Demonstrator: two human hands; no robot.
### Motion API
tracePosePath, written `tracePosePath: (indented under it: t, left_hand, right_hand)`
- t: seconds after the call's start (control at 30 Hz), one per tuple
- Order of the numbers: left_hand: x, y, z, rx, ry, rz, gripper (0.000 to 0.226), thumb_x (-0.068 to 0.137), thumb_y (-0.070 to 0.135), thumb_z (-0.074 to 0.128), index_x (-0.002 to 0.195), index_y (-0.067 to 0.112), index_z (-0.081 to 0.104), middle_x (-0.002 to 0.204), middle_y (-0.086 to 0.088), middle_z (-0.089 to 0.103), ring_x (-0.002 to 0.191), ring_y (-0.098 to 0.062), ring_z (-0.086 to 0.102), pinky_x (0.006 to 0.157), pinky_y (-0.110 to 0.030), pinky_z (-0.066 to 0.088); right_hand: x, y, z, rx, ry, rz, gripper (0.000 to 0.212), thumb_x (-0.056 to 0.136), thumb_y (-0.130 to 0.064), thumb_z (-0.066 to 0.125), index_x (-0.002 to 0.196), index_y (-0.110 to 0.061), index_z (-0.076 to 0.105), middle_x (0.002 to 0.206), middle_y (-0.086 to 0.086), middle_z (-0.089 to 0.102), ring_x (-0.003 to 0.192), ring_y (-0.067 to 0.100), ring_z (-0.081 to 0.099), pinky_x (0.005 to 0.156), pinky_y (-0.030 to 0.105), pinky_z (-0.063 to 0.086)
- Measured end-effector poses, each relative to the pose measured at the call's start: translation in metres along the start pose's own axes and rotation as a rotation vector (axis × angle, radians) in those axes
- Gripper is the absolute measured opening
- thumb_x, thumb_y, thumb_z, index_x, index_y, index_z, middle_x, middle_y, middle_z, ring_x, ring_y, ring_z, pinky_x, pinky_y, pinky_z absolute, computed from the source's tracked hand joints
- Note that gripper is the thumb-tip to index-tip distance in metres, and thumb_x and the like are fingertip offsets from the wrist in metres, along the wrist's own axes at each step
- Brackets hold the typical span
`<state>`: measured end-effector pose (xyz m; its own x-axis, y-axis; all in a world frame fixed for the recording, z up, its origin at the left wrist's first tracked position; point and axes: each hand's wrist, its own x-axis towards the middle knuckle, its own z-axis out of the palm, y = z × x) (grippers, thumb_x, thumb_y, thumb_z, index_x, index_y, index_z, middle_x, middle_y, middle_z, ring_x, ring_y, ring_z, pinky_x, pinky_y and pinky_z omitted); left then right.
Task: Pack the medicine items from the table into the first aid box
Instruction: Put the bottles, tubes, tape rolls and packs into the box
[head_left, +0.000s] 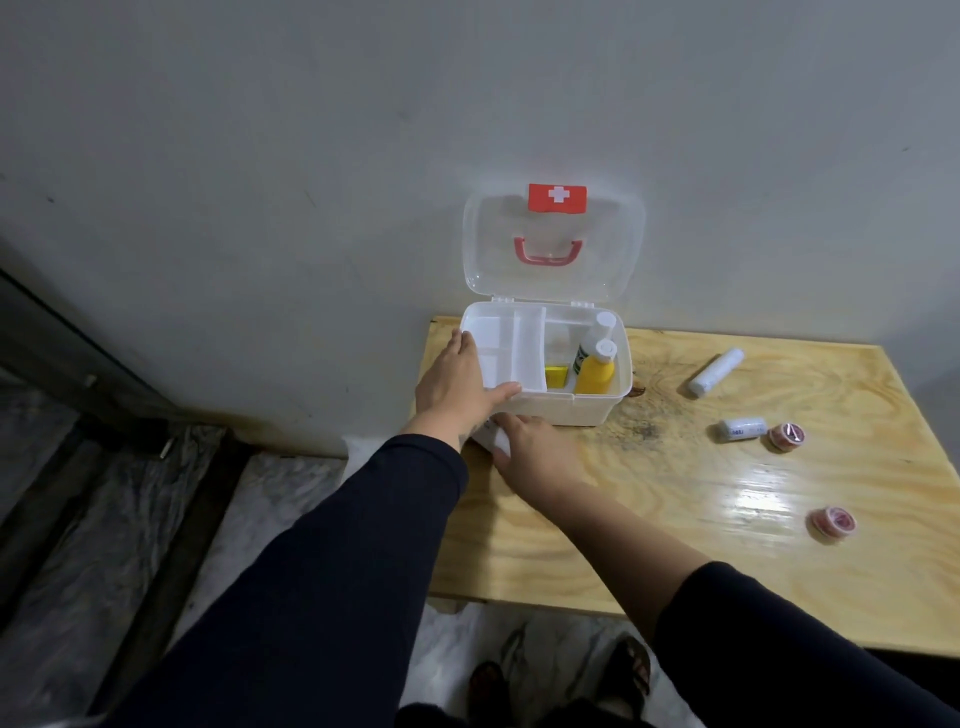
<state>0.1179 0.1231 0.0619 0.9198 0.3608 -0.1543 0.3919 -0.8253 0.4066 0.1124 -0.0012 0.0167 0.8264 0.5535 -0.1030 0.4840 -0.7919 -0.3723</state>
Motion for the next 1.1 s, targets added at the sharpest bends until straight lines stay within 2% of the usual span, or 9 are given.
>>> tracePosePath:
  t: [0.1, 0.2, 0.4, 0.5, 0.6, 0.73, 0.93, 1.03, 1.1]
  left_hand:
    - [0.001, 0.001, -0.001, -0.004, -0.009, -0.008, 0.099, 0.085, 0.057, 0.061, 0.155, 0.01, 0.009, 0.164, -0.003, 0.007, 0.149, -0.02, 0.019, 0.111, -0.035, 0.034]
    - [0.003, 0.002, -0.001, 0.003, -0.026, -0.017, 0.098, 0.086, 0.056, 0.06, 0.155, 0.009, 0.008, 0.164, -0.003, 0.006, 0.15, -0.02, 0.016, 0.112, -0.034, 0.032]
    - [0.007, 0.003, -0.002, 0.023, -0.038, -0.033, 0.095, 0.088, 0.054, 0.059, 0.155, 0.008, 0.01, 0.164, -0.003, 0.007, 0.149, -0.021, 0.018, 0.112, -0.036, 0.033]
    - [0.008, 0.004, -0.003, 0.045, -0.048, -0.038, 0.095, 0.088, 0.055, 0.059, 0.154, 0.007, 0.011, 0.164, -0.004, 0.007, 0.149, -0.021, 0.019, 0.11, -0.036, 0.035]
    - [0.007, 0.005, -0.004, 0.063, -0.046, -0.034, 0.095, 0.087, 0.055, 0.06, 0.153, 0.006, 0.014, 0.163, -0.004, 0.011, 0.147, -0.022, 0.024, 0.107, -0.038, 0.038]
    - [0.007, 0.006, -0.004, 0.081, -0.064, -0.028, 0.096, 0.086, 0.056, 0.06, 0.153, 0.005, 0.013, 0.163, -0.005, 0.01, 0.147, -0.022, 0.024, 0.107, -0.038, 0.038]
    - [0.003, 0.009, -0.004, 0.107, -0.068, -0.037, 0.096, 0.087, 0.058, 0.057, 0.154, 0.006, 0.011, 0.163, -0.005, 0.009, 0.146, -0.023, 0.027, 0.103, -0.038, 0.042]
    - [0.002, 0.009, -0.003, 0.1, -0.055, -0.032, 0.093, 0.087, 0.058, 0.058, 0.152, 0.006, 0.016, 0.163, -0.006, 0.014, 0.144, -0.024, 0.03, 0.103, -0.038, 0.042]
    - [0.002, 0.009, -0.003, 0.101, -0.058, -0.033, 0.093, 0.087, 0.057, 0.058, 0.152, 0.006, 0.016, 0.163, -0.006, 0.013, 0.144, -0.024, 0.029, 0.103, -0.039, 0.042]
  right_hand:
    - [0.004, -0.005, 0.006, -0.034, -0.041, 0.04, 0.036, 0.092, -0.018, 0.051, 0.128, -0.02, 0.051, 0.117, 0.009, 0.066, 0.1, 0.03, 0.064, 0.08, 0.042, 0.056]
    - [-0.001, 0.002, 0.009, 0.017, -0.022, 0.067, 0.047, 0.09, -0.009, 0.052, 0.134, -0.025, 0.047, 0.119, 0.008, 0.065, 0.105, 0.031, 0.062, 0.083, 0.04, 0.053]
    - [-0.022, 0.034, -0.006, 0.109, -0.05, 0.194, 0.039, 0.084, -0.01, 0.055, 0.12, -0.025, 0.06, 0.109, 0.007, 0.069, 0.099, 0.029, 0.063, 0.075, 0.03, 0.047]
    - [-0.035, 0.047, -0.023, 0.216, 0.017, 0.226, 0.029, 0.083, -0.016, 0.058, 0.111, -0.023, 0.065, 0.099, 0.006, 0.072, 0.091, 0.028, 0.066, 0.067, 0.028, 0.042]
    - [-0.042, 0.053, -0.052, 0.287, 0.084, 0.245, 0.033, 0.081, -0.014, 0.061, 0.113, -0.02, 0.065, 0.099, 0.006, 0.071, 0.093, 0.028, 0.063, 0.068, 0.029, 0.04]
    - [-0.04, 0.052, -0.095, 0.421, 0.149, 0.263, 0.021, 0.08, -0.01, 0.061, 0.1, -0.012, 0.065, 0.082, 0.004, 0.061, 0.078, 0.022, 0.054, 0.065, 0.029, 0.038]
    - [0.0, 0.025, -0.12, 0.647, 0.292, 0.273, 0.023, 0.085, -0.017, 0.058, 0.108, -0.012, 0.059, 0.096, 0.007, 0.063, 0.085, 0.022, 0.057, 0.075, 0.039, 0.051]
    - [0.023, 0.013, -0.113, 0.725, 0.33, 0.277, 0.011, 0.086, -0.023, 0.055, 0.096, -0.017, 0.054, 0.078, -0.004, 0.055, 0.076, 0.021, 0.054, 0.061, 0.029, 0.044]
    - [0.034, 0.011, -0.106, 0.713, 0.304, 0.289, 0.016, 0.088, -0.014, 0.052, 0.103, -0.018, 0.05, 0.082, -0.006, 0.053, 0.077, 0.019, 0.05, 0.051, 0.02, 0.034]
